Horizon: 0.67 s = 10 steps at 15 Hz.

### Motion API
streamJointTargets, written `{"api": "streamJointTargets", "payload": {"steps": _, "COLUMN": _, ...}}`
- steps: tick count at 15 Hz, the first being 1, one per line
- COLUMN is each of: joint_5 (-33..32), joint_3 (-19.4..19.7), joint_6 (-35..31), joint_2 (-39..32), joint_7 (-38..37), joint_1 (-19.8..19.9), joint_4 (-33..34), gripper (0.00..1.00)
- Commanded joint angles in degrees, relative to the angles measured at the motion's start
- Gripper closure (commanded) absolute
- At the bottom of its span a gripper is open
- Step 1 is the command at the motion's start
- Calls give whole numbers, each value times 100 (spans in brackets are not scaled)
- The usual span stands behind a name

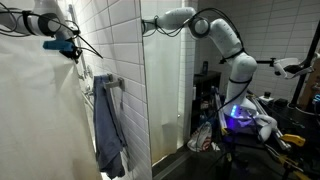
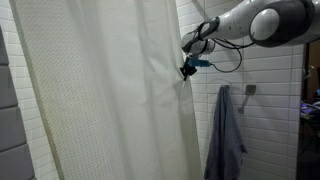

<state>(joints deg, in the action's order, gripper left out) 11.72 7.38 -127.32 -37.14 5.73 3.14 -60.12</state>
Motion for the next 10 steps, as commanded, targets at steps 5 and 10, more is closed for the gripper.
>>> {"api": "streamJointTargets", "payload": {"steps": 5, "joint_5": -132, "joint_3": 201, "joint_6": -187, "joint_2": -186, "joint_7": -91, "joint_1": -17, "joint_4": 243, "gripper": 100}}
{"api": "streamJointTargets", "payload": {"steps": 10, "joint_5": -168, "joint_3": 358, "joint_6": -329, "joint_2": -228, "joint_7": -137, "joint_1": -50, "joint_4": 269, "gripper": 100}}
